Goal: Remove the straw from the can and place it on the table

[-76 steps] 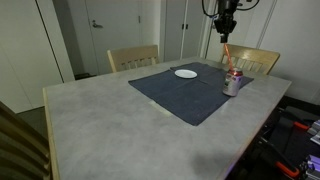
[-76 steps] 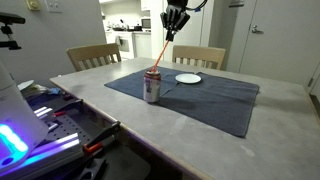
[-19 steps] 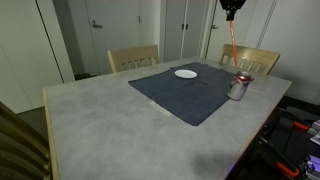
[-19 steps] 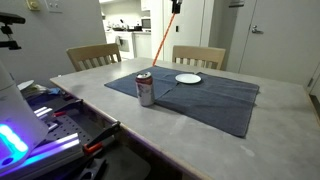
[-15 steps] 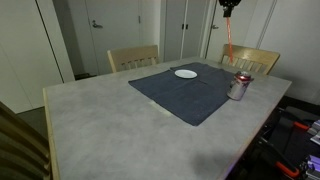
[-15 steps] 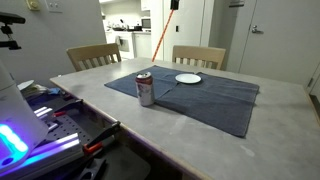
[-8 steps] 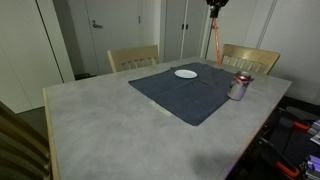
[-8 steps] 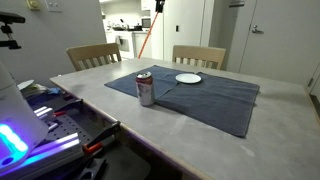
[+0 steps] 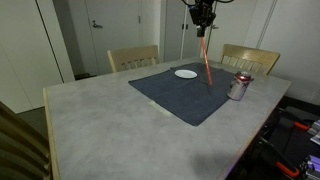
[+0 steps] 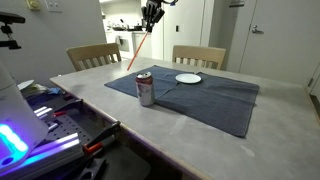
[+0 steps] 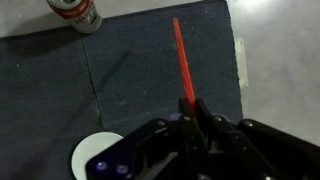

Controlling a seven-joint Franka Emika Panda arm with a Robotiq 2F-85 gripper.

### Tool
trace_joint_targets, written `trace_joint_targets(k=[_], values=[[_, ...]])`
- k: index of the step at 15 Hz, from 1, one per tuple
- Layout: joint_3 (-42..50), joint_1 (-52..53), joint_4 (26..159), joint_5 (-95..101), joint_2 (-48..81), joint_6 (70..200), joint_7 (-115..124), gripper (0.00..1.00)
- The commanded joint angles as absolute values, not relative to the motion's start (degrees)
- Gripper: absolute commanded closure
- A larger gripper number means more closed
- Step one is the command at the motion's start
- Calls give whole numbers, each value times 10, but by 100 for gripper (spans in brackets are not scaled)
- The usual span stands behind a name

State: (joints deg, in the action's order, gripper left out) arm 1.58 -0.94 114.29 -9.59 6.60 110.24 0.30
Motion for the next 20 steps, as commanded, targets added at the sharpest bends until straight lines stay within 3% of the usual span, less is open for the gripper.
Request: trace_joint_targets(k=[1, 7, 8, 11, 18, 20], values=[[9, -11, 1123, -101, 110, 1109, -25, 98], [6, -16, 1108, -103, 145, 1108, -41, 98], [6, -16, 1106, -103, 148, 1108, -44, 77], [6, -18, 1099, -103, 154, 1107, -52, 51], [6, -21, 1097, -100, 128, 1091, -73, 2], [7, -21, 1098, -99, 114, 1085, -72, 0]])
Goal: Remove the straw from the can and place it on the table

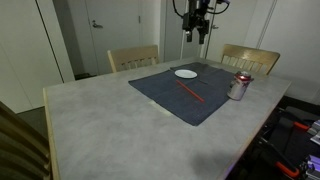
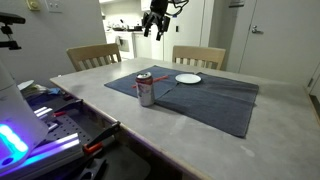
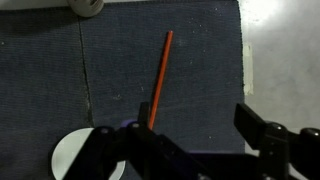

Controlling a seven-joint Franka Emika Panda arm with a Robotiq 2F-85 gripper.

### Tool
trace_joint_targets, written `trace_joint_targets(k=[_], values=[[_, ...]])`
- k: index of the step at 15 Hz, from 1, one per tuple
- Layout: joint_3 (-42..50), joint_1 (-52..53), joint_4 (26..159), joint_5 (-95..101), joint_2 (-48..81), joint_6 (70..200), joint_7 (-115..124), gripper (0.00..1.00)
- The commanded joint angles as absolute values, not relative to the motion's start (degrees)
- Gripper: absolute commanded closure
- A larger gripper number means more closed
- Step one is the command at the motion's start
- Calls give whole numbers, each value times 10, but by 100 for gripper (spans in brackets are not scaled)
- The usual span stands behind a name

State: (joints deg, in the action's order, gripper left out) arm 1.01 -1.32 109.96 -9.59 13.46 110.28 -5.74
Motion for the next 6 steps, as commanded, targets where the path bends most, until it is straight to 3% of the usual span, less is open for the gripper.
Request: trace_joint_targets(k=[1, 6], values=[[8, -22, 1098, -98, 108, 1079, -70, 0], [11, -22, 1098, -103, 89, 1068, -71, 0]])
